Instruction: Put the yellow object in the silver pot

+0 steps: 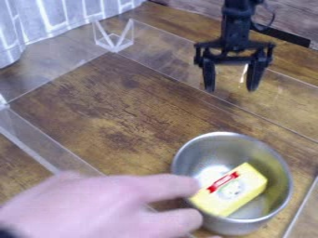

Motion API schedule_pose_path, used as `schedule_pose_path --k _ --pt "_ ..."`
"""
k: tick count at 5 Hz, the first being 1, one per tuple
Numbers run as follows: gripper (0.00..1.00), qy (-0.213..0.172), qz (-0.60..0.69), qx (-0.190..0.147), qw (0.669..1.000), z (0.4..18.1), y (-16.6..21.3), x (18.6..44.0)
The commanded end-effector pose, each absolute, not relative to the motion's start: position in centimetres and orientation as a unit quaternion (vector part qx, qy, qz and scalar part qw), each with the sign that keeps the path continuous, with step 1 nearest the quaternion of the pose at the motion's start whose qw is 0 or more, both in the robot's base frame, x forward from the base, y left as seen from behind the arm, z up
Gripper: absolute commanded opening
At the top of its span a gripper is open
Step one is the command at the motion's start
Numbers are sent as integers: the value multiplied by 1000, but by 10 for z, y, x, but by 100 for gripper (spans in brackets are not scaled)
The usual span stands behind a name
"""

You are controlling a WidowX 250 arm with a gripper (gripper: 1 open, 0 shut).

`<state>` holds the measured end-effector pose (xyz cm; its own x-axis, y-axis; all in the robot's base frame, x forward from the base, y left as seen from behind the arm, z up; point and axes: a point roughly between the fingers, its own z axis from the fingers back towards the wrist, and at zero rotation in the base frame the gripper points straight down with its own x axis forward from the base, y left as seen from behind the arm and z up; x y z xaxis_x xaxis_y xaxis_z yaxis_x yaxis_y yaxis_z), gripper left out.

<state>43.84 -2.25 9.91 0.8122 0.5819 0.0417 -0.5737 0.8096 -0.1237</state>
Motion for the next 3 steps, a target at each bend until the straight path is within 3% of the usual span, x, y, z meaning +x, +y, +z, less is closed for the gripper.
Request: schedule_pose_path --k 1,3 --pt "100 -86 291 -62 951 144 -23 429" --pt "100 -72 245 -60 965 122 -42 400"
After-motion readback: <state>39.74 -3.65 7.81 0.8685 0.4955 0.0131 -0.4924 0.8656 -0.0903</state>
